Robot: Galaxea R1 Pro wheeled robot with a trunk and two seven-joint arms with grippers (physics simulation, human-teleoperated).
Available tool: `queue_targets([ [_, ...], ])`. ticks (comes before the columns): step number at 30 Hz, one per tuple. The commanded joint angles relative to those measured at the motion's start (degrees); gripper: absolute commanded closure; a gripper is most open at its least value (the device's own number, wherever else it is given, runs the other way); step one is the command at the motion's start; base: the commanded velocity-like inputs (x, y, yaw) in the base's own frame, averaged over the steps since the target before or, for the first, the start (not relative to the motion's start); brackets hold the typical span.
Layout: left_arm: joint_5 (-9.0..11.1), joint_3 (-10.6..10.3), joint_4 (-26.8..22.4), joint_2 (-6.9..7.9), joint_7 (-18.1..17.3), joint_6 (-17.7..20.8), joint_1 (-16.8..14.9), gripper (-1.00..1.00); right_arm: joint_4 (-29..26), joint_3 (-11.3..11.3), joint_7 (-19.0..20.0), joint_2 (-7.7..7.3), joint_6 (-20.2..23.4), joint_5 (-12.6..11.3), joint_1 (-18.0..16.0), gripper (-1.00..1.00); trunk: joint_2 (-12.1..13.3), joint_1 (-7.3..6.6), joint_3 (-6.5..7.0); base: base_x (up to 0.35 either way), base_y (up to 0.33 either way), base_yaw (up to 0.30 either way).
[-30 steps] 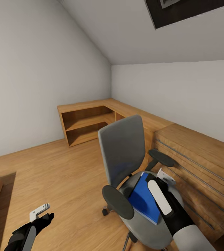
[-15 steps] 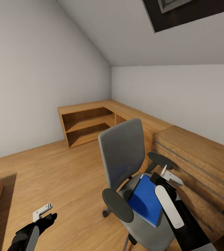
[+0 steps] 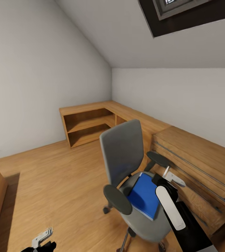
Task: In the bedroom, organize the workspace by keeping the computer under the desk, ensuring the monitor is on the desk, placing the keyboard on the desk next to the monitor, placing the mouse on the desk next to the keyboard, moving the folder from the swivel chair onto the desk next to the mouse, stacking the notebook on top of the folder with the pen on top of the notebook, and positioning the swivel chair next to the desk.
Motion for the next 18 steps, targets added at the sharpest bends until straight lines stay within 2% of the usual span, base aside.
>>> queue_targets([
  [1, 0.6, 0.0, 1.0, 0.09, 0.3, -0.5, 0.0, -1.00, -0.2, 0.1, -0.7, -0.07, 0.5, -0.2, -0.1, 1.00, 0.4, -0.26, 0.13, -0.325, 0.000, 0.000],
  [3, 0.7, 0.0, 4.5, 0.33, 0.3, -3.2, 0.0, -1.00, -0.6, 0.1, -1.3, -0.06, 0.5, -0.3, 0.0, 1.00, 1.2, -0.70, 0.49, -0.331, 0.000, 0.000],
  [4, 0.6, -0.2, 9.6, 0.57, 0.3, -7.5, 0.0, -1.00, -0.9, 0.1, -1.6, -0.09, 0.6, -0.3, 0.0, 1.00, 1.6, -0.92, 0.67, -0.231, 0.000, 0.000],
  [8, 0.0, -1.0, 13.5, 0.61, 0.3, -13.3, 0.0, -1.00, -1.1, 0.2, -1.8, -0.05, 0.6, -0.3, 0.0, 1.00, 3.2, -1.80, 1.39, -0.137, 0.000, 0.000],
  [9, -0.7, -1.9, 14.6, 0.53, 0.3, -15.0, 0.0, -1.00, -1.1, 0.2, -1.8, -0.06, 0.6, -0.3, 0.0, 1.00, 3.6, -2.02, 1.56, -0.053, 0.000, 0.000],
  [10, -2.9, -5.9, 19.6, 0.60, 0.4, -18.2, 0.0, -1.00, -1.2, 0.2, -1.9, -0.09, 0.6, -0.3, 0.0, 1.00, 4.0, -2.24, 1.74, -0.004, 0.000, 0.000],
  [13, -3.3, -6.4, 20.2, 0.51, 0.5, -18.4, 0.0, -1.00, -1.2, 0.2, -1.9, -0.10, 0.6, -0.3, 0.0, 1.00, 5.2, -2.90, 2.28, -0.001, 0.000, 0.000],
  [15, -4.6, -6.4, 20.3, 0.55, 0.5, -18.5, 0.0, -1.00, -1.2, 0.2, -1.9, -0.06, 0.6, -0.3, 0.0, 1.00, 6.0, -3.34, 2.64, 0.000, 0.000, 0.000],
  [18, -5.3, -6.4, 20.3, 0.62, 0.5, -18.7, 0.0, -1.00, -1.2, 0.2, -1.9, -0.03, 0.6, -0.3, 0.0, 1.00, 7.2, -4.00, 3.18, 0.000, 0.000, 0.000],
])
